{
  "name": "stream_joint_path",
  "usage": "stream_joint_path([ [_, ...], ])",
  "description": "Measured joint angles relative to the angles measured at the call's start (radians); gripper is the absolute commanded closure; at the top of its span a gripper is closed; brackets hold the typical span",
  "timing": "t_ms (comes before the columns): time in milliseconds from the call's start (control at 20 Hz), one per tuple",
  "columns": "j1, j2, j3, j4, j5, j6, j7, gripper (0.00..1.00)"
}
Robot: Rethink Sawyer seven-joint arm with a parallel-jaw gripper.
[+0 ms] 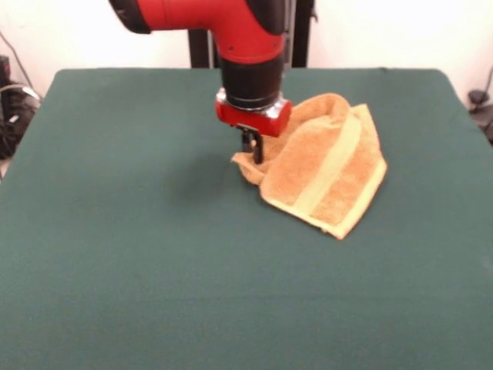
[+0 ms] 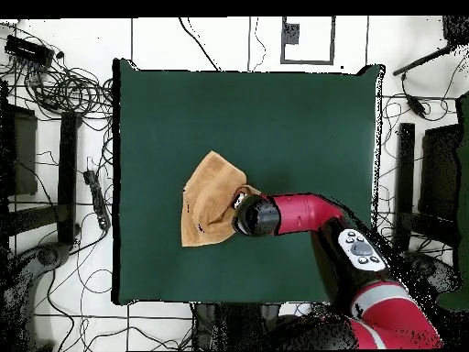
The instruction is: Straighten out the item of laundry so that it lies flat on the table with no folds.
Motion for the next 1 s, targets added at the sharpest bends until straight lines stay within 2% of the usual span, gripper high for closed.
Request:
stream_joint_path([
  [500,-0.086,-0.073,0.000,-0.001,-0.075,0.095,0.000,1.00],
  [700,-0.086,-0.082,-0.008,-0.002,-0.117,0.098,0.000,1.00],
  [1000,-0.083,-0.095,-0.007,-0.001,-0.126,0.098,0.000,1.00],
])
